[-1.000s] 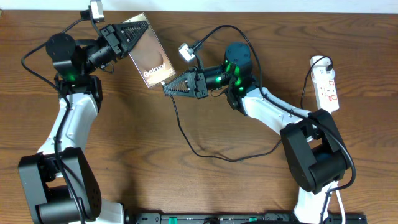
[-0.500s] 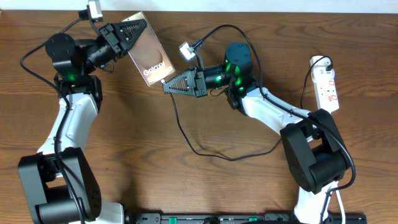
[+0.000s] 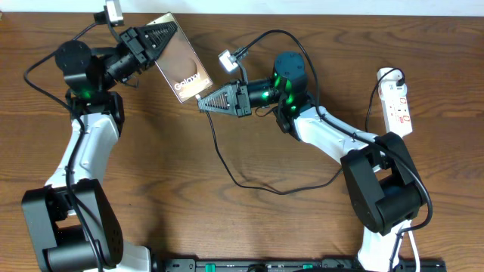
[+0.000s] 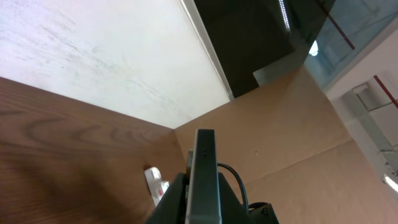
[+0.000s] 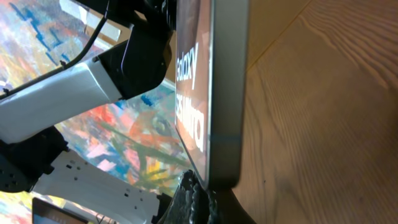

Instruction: Plug charger to phone and switch on socket

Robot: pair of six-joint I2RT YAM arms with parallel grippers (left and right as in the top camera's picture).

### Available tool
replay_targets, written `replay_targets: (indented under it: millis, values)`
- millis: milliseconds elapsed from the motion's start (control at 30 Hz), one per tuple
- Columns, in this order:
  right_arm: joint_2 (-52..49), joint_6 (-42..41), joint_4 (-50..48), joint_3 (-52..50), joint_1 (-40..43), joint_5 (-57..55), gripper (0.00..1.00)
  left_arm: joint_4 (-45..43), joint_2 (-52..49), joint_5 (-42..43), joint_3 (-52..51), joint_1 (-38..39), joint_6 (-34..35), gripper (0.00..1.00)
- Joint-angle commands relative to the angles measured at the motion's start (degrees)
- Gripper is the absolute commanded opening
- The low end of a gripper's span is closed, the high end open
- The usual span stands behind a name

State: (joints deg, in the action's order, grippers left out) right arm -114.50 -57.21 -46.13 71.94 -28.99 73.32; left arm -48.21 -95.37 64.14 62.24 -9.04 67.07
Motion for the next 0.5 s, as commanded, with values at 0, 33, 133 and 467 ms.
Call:
replay_targets:
  millis: [0,33,133,467]
  values:
    - [-0.3,-0.7,-0.6,0.6,1.7,-6.7,0.01,-0.3,1.1,5.0,1.2,-0.5,0.1,0.08]
    - [-0.3,-0.7,-0.6,0.6,1.7,-6.7,0.01,-0.3,1.1,5.1,1.2,-0.7,0.1,0.07]
    - [-0.3,-0.7,-0.6,0.6,1.7,-6.3,0.01,-0.3,1.1,5.2,1.2,-1.0,0.1,0.07]
    - [-0.3,-0.7,-0.6,0.6,1.1,-4.9,0.01,-0.3,1.1,2.8,1.2,-1.2,0.1,0.08]
